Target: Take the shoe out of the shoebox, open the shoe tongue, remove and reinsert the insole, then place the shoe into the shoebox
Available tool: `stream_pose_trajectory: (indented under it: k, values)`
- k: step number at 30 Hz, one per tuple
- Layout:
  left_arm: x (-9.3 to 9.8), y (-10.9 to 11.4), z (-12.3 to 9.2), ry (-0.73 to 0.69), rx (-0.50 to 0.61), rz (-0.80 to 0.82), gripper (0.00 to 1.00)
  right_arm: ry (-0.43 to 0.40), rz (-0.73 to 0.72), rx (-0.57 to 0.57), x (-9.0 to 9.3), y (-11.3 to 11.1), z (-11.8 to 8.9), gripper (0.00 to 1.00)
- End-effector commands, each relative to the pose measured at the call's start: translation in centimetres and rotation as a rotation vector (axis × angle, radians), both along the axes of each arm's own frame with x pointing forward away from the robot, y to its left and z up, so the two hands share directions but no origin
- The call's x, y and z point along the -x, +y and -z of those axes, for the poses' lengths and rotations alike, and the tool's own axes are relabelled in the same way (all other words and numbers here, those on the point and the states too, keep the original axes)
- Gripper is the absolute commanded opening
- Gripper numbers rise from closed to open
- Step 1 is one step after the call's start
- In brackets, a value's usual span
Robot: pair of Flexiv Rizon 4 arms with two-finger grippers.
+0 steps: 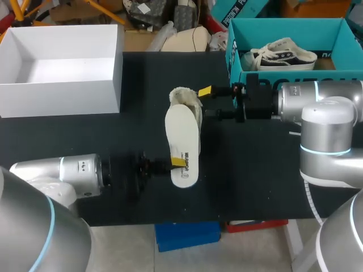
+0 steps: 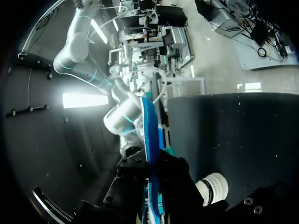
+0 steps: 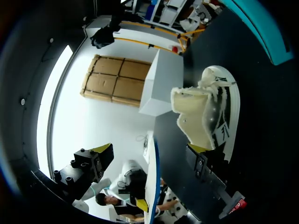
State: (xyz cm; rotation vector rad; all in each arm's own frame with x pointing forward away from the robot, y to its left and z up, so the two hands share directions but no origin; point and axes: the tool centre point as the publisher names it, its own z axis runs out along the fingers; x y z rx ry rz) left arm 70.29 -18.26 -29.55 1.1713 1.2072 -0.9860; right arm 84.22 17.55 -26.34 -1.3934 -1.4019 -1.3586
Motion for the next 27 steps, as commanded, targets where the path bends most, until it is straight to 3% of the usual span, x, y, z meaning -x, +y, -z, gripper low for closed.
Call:
stream_pose_trajectory:
  k: [1, 12, 27]
  values:
    - [-3.0, -0.6, -0.2, -0.01, -0.011, 0.025, 0.0, -0.001, 0.004, 0.001, 0.1, 0.1, 0.0, 1.0]
    - [-6.8, -1.3, 0.1, -0.028, -0.01, 0.023, 0.0, -0.001, 0.004, 0.001, 0.1, 0.1, 0.0, 1.0]
    - [-6.9, -1.5, 0.0, -0.027, -0.001, 0.034, 0.0, -0.001, 0.004, 0.001, 0.1, 0.1, 0.0, 1.0]
